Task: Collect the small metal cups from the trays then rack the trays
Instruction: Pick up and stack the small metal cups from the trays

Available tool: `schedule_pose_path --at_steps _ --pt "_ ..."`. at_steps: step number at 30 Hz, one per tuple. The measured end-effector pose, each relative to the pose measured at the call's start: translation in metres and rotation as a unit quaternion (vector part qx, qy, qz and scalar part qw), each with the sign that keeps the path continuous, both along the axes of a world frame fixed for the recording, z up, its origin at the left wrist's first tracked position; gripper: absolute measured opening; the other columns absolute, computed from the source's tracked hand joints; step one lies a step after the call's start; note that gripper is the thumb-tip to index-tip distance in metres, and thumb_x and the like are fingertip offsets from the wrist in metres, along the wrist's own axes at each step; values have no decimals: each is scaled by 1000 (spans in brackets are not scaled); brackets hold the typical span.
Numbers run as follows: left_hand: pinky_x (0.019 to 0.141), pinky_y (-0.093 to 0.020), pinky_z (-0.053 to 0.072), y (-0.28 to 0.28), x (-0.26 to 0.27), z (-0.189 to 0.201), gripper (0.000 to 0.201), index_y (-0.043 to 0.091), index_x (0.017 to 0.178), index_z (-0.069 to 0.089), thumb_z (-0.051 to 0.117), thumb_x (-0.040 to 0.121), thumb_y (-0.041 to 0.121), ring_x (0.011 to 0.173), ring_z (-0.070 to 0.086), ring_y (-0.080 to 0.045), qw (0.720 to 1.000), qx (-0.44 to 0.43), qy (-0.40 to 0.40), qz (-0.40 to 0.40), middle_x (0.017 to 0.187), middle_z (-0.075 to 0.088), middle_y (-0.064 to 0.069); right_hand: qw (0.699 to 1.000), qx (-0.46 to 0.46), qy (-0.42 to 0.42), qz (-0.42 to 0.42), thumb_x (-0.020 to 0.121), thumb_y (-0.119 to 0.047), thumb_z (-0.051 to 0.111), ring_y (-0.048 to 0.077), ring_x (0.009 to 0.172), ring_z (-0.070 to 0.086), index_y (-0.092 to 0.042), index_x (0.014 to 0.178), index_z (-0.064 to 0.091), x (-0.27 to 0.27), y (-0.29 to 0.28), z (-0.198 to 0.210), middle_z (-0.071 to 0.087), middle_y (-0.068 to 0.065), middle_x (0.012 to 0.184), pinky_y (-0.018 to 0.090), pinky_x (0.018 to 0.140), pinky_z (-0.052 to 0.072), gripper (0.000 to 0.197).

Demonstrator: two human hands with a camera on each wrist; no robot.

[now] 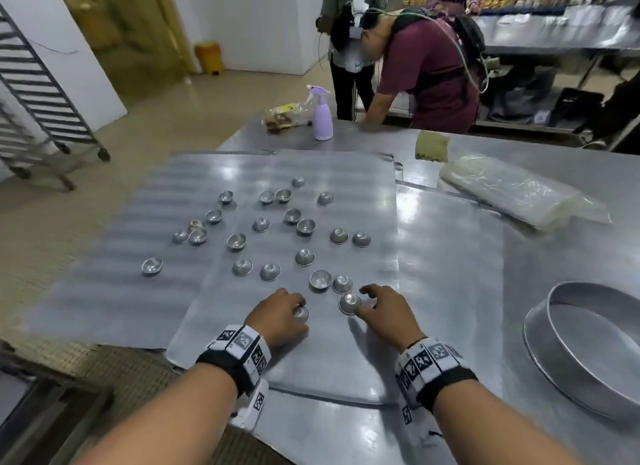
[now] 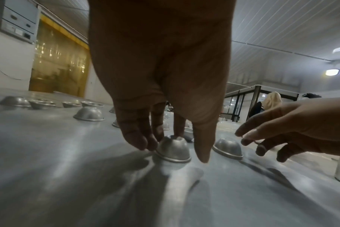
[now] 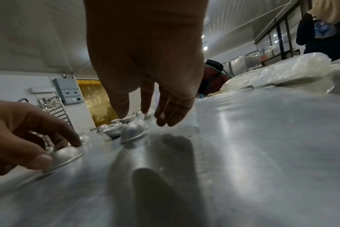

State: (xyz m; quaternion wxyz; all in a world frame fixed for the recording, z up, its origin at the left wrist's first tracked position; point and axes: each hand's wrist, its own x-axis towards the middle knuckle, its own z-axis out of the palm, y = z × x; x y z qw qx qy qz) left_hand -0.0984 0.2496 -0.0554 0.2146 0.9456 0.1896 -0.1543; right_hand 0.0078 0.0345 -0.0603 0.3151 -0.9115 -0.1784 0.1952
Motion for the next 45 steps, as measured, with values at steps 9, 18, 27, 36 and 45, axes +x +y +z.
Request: schedule_pose_path --at_steps 9,18,27,36,45 --pt "89 -36 48 22 12 -18 37 20 116 62 68 84 38 103 60 -25 992 -38 -81 -85 115 57 -1 998 -51 -27 -11 85 -22 62 27 96 62 -28 126 60 -8 28 -21 52 4 113 30 81 46 41" --pt "84 -36 54 32 17 -21 37 33 120 59 62 85 45 93 66 -15 979 -118 -160 -49 104 69 8 997 -34 -36 -55 86 -29 66 26 108 59 -27 139 48 -19 25 -24 49 1 127 32 90 46 57" --pt "64 -36 55 25 16 -17 16 18 92 71 55 92 22 57 63 -21 919 -317 -182 152 69 69 -5 995 -9 -68 -66 79 -37 71 23 90 60 -25 104 56 -21 21 -22 54 -2 103 34 79 48 32" --pt "56 -32 57 25 9 -18 15 19 97 69 59 90 9 54 63 -19 899 -345 -190 194 72 72 -13 997 -4 -74 -30 79 -42 72 17 88 60 -23 86 62 -21 13 -24 56 -5 98 31 78 47 23" --pt "60 -35 51 10 11 -28 25 9 105 70 54 87 0 61 62 -29 858 -435 -162 219 83 70 -23 999 8 -34 -12 76 -39 73 13 91 63 -30 101 65 -22 -3 -21 68 -9 98 32 82 51 28"
